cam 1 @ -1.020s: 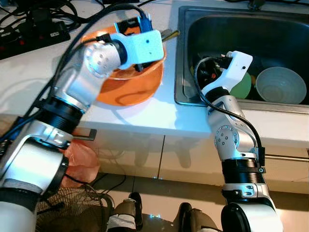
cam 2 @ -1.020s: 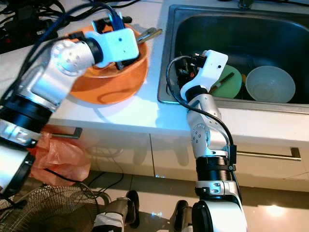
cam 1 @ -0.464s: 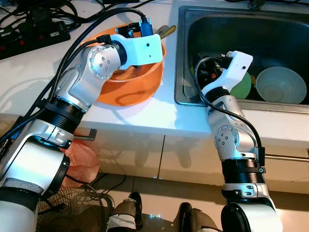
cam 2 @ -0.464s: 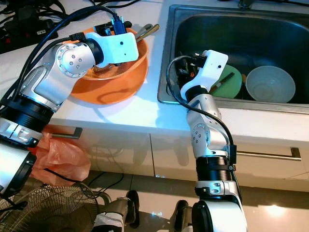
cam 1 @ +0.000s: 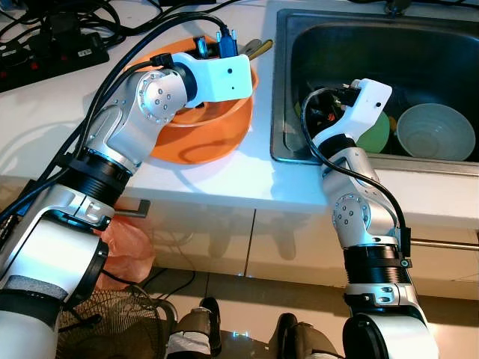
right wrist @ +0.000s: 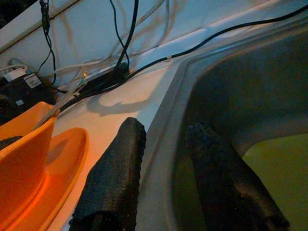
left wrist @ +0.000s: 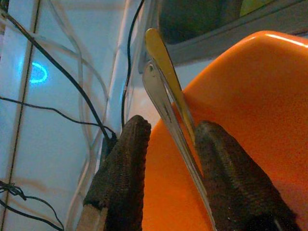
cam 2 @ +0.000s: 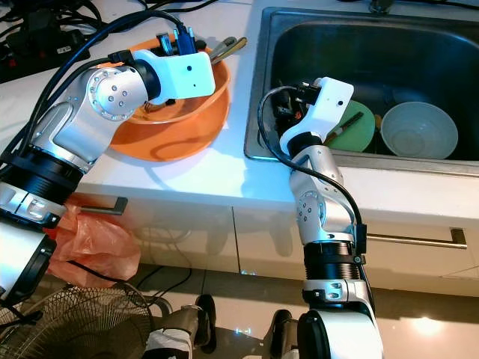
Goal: Kitchen organization
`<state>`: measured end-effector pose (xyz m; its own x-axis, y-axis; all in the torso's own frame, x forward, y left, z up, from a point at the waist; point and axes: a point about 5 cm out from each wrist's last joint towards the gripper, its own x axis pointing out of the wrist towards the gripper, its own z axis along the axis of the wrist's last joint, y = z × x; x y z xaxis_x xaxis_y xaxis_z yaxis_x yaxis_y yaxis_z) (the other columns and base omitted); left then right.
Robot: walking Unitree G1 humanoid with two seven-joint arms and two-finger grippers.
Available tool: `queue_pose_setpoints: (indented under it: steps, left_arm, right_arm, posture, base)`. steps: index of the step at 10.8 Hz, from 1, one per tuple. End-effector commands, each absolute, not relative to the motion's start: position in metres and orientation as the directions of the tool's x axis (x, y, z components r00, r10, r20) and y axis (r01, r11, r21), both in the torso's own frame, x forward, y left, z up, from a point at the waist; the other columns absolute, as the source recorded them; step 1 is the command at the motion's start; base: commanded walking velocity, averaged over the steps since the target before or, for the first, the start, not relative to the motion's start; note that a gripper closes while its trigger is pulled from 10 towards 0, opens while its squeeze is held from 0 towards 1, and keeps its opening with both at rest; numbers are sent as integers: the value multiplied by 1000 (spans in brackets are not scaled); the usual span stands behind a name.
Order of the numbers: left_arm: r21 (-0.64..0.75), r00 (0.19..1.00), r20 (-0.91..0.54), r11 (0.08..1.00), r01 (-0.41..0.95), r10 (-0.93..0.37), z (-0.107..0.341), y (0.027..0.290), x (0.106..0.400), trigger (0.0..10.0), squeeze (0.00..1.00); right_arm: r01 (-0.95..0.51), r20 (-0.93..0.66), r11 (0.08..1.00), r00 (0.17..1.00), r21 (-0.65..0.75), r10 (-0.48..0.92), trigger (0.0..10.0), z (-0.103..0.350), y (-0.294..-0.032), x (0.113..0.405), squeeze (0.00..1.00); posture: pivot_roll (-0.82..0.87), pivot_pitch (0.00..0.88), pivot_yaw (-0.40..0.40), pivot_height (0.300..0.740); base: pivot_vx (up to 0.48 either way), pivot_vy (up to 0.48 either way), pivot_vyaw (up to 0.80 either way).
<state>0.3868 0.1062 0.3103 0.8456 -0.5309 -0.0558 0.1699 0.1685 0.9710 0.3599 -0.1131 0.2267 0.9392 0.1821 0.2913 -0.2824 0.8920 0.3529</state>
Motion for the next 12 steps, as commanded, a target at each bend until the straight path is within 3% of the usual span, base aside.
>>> queue_pose_setpoints:
  steps: [1, 8, 10, 12]
  left_arm:
    - [974, 848, -56, 157, 162, -528, 314, 109, 387, 0, 0]
    - [976, 860, -28, 171, 134, -510, 317, 113, 386, 0, 0]
    - [945, 859, 143, 326, 30, -492, 337, 118, 385, 0, 0]
    - [809, 829, 339, 588, -15, -445, 364, 131, 378, 510, 0]
  right_arm:
    - [-278, 288, 895, 941, 348, 181, 10000, 227, -112, 361, 0]
    - [-278, 285, 896, 941, 347, 182, 10000, 226, -113, 362, 0]
    - [-278, 284, 896, 941, 347, 182, 10000, 226, -113, 362, 0]
    - [-276, 282, 896, 942, 347, 180, 10000, 226, -113, 362, 0]
  posture:
    - [123, 225, 62, 740]
    - [126, 227, 52, 740]
    - [122, 228, 53, 740]
    - [124, 230, 51, 740]
  base:
    - [0, 0, 0]
    - [0, 0, 0]
    - [0, 0, 0]
    - [0, 0, 0]
